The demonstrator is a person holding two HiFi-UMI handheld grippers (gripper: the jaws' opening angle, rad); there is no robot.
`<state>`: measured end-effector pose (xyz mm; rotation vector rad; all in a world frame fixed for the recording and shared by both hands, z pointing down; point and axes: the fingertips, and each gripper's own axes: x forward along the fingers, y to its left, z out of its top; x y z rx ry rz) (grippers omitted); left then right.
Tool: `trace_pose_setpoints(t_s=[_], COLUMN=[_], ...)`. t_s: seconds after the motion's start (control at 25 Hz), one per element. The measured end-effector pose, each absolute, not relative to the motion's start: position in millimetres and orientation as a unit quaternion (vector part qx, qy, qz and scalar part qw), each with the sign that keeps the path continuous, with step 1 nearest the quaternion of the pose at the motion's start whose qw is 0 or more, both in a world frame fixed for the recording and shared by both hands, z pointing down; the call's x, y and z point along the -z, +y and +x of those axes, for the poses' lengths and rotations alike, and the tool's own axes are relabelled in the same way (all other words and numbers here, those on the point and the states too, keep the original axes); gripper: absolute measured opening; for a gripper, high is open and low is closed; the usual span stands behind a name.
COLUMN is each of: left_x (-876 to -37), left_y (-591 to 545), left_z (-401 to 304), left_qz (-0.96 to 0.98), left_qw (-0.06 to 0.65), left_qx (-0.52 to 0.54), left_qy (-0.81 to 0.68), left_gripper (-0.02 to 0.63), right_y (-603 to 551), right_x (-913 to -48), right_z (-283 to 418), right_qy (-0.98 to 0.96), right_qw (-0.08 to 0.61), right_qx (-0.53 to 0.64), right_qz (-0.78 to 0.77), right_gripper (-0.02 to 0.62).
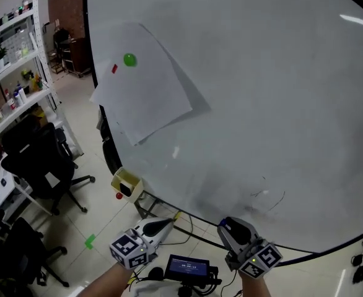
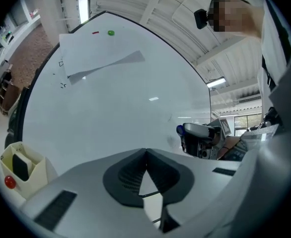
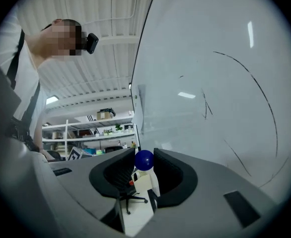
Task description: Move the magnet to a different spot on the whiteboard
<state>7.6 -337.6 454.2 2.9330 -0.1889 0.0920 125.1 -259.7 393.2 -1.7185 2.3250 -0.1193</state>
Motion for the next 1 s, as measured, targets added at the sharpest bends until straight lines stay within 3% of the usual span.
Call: trace_pose_setpoints(t_s=[0.4,0.72,1.0], left_x=[-455,-447,-454], left_y=[-368,-377,-381], left_z=[13,9,-13], left_qz=[0.995,0.993,0.991], left_qw=[0.088,0.088,0.092], left_qx=[-0.027,-0.027,-0.020], left_qy=[0.040,0.074,0.094], left_gripper=[0.032,0.032,0.032], right_y=[-284,-299,-308], right_x=[-371,-344,-320], right_z=[122,117,105], right_qy=[0.741,0.707,0.668], right_qw=[0.046,-0.105,-0.186], right_qx=[-0.027,-0.098,-0.164], right_qz=[-0.670,-0.692,-0.702], right_gripper=[0.153,0.153,0.153])
